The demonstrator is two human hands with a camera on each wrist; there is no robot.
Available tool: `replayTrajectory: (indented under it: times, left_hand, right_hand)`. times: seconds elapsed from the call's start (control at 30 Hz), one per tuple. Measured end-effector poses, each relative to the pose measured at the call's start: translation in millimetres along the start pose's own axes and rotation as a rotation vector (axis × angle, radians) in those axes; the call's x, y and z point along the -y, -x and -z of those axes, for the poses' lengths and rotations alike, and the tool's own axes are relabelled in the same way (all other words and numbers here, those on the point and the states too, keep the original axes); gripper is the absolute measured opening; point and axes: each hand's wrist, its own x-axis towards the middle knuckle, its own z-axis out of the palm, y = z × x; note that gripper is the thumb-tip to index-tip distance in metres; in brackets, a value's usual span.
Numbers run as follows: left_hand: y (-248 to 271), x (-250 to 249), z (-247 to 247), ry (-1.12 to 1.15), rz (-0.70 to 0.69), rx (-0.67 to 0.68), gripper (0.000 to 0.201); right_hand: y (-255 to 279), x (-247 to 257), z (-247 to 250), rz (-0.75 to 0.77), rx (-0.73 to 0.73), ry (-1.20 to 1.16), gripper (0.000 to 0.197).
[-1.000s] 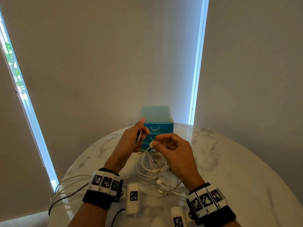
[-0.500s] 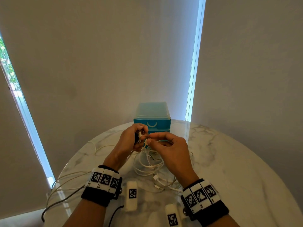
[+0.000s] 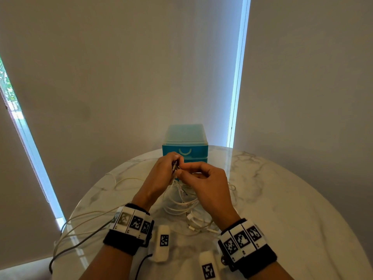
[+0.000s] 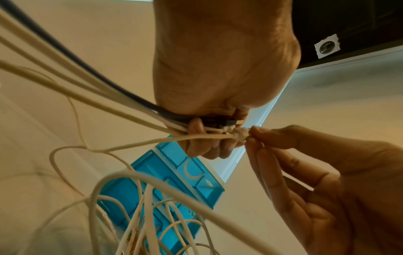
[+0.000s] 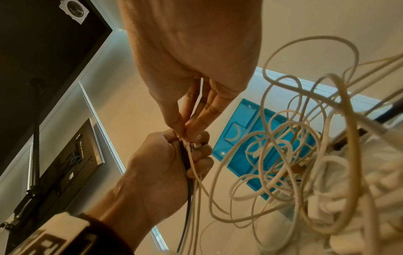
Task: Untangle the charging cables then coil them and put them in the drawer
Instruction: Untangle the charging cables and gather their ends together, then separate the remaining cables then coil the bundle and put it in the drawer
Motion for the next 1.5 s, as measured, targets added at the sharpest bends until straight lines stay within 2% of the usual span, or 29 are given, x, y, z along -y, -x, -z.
replayTrajectory:
  times: [0.13, 0.37, 0.47, 0.53, 0.63, 0.7, 0.73, 0.8, 0.9, 0.97, 1.07, 1.13, 1.23, 1.27, 1.33, 1.4, 1.5]
  left_hand:
    - [-3, 2, -1, 0.042, 0.078, -0.016, 0.030]
    - [-4, 6, -2, 0.110, 0.089, 0.041, 0.029]
    - [-1, 9, -12, 0.055, 0.071, 0.065, 0.031]
    - [-1, 11, -18, 0.019, 0.048, 0.028, 0.037]
    - [-4, 12, -11, 0.169, 0.061, -0.057, 0.051]
    - [-7, 9, 3, 0.389, 0.092, -0.036, 0.055]
    - [-7, 5, 10, 0.505, 0.094, -0.010, 0.055]
    - [-7, -1, 23, 0.651, 0.071, 0.014, 0.055]
    - [-6, -8, 35, 0.628, 0.039, -0.041, 0.056]
    - [-3, -10, 41, 0.595, 0.039, -0.086, 0.056]
    - [1, -11, 46, 0.581, 0.061, -0.115, 0.054]
    - [2, -14, 49, 0.592, 0.067, -0.110, 0.053]
    - [2, -20, 53, 0.604, 0.070, -0.141, 0.048]
    - [3, -21, 54, 0.613, 0.061, -0.155, 0.046]
    - [4, -25, 53, 0.614, 0.028, -0.167, 0.043]
    - [7, -31, 50, 0.578, 0.008, -0.138, 0.045]
    - [18, -47, 53, 0.502, 0.000, -0.054, 0.048]
  right_hand:
    - [2, 1, -1, 0.003, 0.001, -0.013, 0.014]
    - [0, -3, -1, -0.017, -0.041, -0.004, 0.015]
    - [2, -2, -3, -0.001, -0.045, -0.007, 0.013]
    - [3, -1, -3, 0.004, -0.034, 0.026, 0.013]
    - [-1, 6, 3, -0.037, -0.029, -0.044, 0.013]
    - [-4, 11, 10, -0.126, -0.031, -0.143, 0.014]
    - [-5, 11, 11, -0.171, 0.008, -0.128, 0.013]
    - [-1, 10, 10, -0.246, 0.201, 0.007, 0.010]
    - [8, 6, -4, -0.178, 0.581, 0.295, 0.011]
    - [11, 4, -19, -0.124, 0.836, 0.390, 0.022]
    - [6, 1, -37, -0.073, 1.044, 0.582, 0.042]
    - [-1, 0, -42, -0.093, 1.013, 0.585, 0.042]
    - [-12, -2, -44, -0.202, 0.718, 0.384, 0.027]
    - [-13, -1, -48, -0.226, 0.658, 0.350, 0.031]
    - [-10, 3, -59, -0.242, 0.659, 0.382, 0.051]
    - [-8, 9, -73, -0.191, 0.644, 0.403, 0.053]
    - [-11, 13, -91, 0.002, 0.527, 0.434, 0.033]
